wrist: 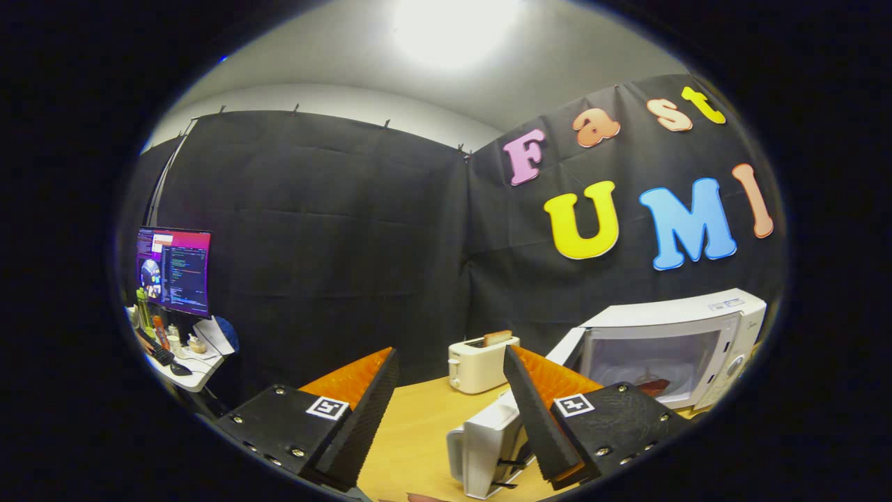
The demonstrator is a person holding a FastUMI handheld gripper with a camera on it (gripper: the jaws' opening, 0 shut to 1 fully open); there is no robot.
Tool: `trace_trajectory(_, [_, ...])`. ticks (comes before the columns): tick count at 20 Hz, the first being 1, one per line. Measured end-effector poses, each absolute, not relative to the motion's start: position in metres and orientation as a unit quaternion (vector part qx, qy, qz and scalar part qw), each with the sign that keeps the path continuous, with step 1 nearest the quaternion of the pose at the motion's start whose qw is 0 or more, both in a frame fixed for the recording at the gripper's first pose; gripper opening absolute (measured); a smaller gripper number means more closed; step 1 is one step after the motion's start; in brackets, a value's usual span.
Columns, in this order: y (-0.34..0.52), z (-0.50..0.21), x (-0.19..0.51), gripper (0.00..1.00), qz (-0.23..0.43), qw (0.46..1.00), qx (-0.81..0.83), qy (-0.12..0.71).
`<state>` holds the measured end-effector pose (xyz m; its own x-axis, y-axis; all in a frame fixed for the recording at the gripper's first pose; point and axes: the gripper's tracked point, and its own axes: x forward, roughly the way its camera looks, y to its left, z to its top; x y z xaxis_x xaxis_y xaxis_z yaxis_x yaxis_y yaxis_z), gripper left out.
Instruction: Open the microwave, put the food inside, and close the microwave door.
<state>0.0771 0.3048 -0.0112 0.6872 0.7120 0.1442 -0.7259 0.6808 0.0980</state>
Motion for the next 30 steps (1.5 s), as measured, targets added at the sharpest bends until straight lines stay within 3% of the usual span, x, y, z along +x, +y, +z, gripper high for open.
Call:
trace_trajectory(2, [0.322,-0.021,0.068,0.86,0.409,0.910,0.055,-0.037])
trace_trajectory(5, [0.344,-0.046,0.067,0.68,0.412,0.910,0.037,-0.007])
trace_trajectory(6, [0.347,-0.057,0.071,0.52,0.401,0.915,0.035,0.005])
trace_trajectory(7, [0.350,-0.067,0.078,0.44,0.391,0.920,0.031,0.019])
trace_trajectory(8, [0.350,-0.082,0.086,0.30,0.370,0.928,0.023,0.037])
trace_trajectory(12, [0.352,-0.127,0.096,0.01,0.349,0.930,0.033,0.106])
trace_trajectory(30, [0.114,-0.167,0.202,0.01,0.078,0.991,0.038,0.099])
